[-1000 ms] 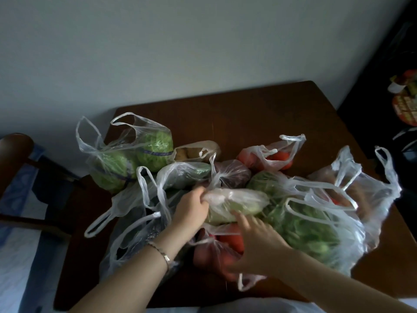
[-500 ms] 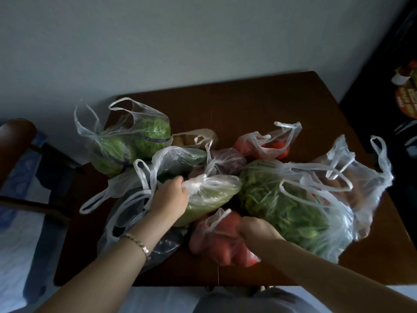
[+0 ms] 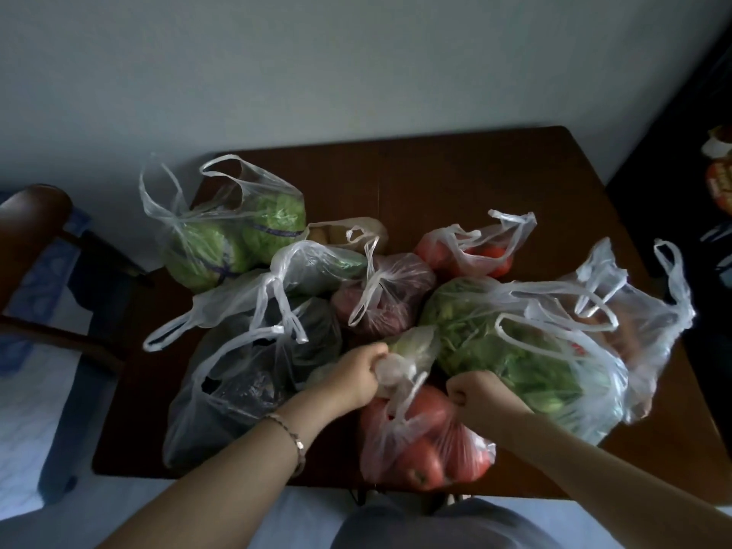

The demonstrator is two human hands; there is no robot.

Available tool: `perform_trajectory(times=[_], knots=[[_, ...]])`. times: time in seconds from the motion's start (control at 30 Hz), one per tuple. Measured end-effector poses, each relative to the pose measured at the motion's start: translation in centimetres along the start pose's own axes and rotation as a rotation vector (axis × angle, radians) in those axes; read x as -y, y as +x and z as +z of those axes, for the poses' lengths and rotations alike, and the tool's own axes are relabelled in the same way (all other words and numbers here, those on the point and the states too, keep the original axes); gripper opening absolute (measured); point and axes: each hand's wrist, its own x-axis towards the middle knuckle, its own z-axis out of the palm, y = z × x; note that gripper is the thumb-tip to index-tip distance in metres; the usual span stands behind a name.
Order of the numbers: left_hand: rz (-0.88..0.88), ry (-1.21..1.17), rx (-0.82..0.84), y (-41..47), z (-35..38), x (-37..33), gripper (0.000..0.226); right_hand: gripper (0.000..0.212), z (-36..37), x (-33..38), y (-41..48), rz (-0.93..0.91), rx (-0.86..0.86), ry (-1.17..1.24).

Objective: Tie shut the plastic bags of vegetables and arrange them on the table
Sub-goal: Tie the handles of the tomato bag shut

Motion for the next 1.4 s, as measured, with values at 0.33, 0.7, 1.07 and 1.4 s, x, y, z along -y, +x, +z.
perform_trajectory(times=[0.33, 0.7, 1.07, 1.4], knots=[[0.433, -0.012, -0.386, -1.6, -1.2, -2.3, 0.042, 0.043, -0.2, 1.4, 1.8, 0.18, -0.186, 0.318], [-0.048, 0.041, -0.236, -0.7, -2.3, -4.6, 0.032, 0.032, -3.4, 2.0, 4.0, 0.147, 0.118, 0.051], [-0.527, -0.862, -0.216, 0.5, -3.1, -7.1, 0.033, 0.026, -6.2, 1.4, 1.9, 0.258, 0.495, -0.508], [-0.427, -0.862, -0.298, 0.0, -3.2, -7.3, 0.03, 0.024, -8.2, 1.7, 1.4, 0.431, 0.645, -0.361]])
